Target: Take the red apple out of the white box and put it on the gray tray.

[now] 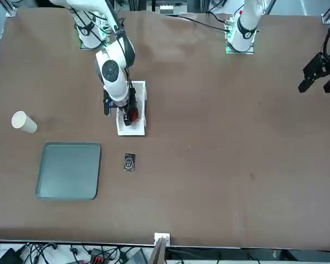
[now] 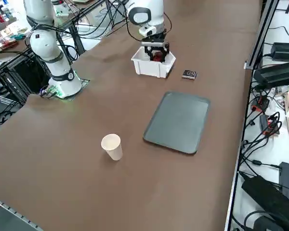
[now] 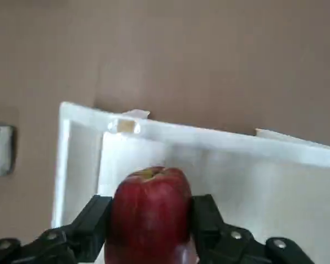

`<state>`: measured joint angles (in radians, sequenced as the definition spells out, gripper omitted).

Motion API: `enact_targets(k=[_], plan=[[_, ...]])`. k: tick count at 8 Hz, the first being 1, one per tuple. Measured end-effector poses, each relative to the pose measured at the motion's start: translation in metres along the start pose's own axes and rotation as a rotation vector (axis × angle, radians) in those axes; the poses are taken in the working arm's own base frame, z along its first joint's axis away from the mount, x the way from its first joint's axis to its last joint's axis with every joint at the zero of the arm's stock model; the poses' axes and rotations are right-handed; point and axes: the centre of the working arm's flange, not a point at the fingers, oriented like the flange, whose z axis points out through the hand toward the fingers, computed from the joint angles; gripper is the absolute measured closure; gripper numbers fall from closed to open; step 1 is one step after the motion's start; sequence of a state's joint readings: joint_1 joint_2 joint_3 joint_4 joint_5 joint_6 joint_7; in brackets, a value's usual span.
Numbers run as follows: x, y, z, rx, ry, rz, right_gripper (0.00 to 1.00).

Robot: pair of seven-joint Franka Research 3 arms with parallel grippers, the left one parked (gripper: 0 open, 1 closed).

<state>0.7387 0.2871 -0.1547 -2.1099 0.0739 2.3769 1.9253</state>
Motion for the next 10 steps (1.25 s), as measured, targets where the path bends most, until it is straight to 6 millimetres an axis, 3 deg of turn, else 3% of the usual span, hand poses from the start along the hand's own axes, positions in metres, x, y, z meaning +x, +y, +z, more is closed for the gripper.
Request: enact_targets(k=[2,3,4,7,10], plan=[[0.005,-0.007,-0.078,-0.031,-0.015,-0.106,0.19],[0.029,-0.014,-0.107,-0.041,-0.023,-0.183,0.19],[0.064,-0.027,-0.123,-0.039,-0.03,-0.267,0.19],[0.19,-0.074,-0.13,-0.005,-0.024,-0.559,0.19],[0.314,-0.107,-0.103,-0.014,-0.014,-0.869,0.2]])
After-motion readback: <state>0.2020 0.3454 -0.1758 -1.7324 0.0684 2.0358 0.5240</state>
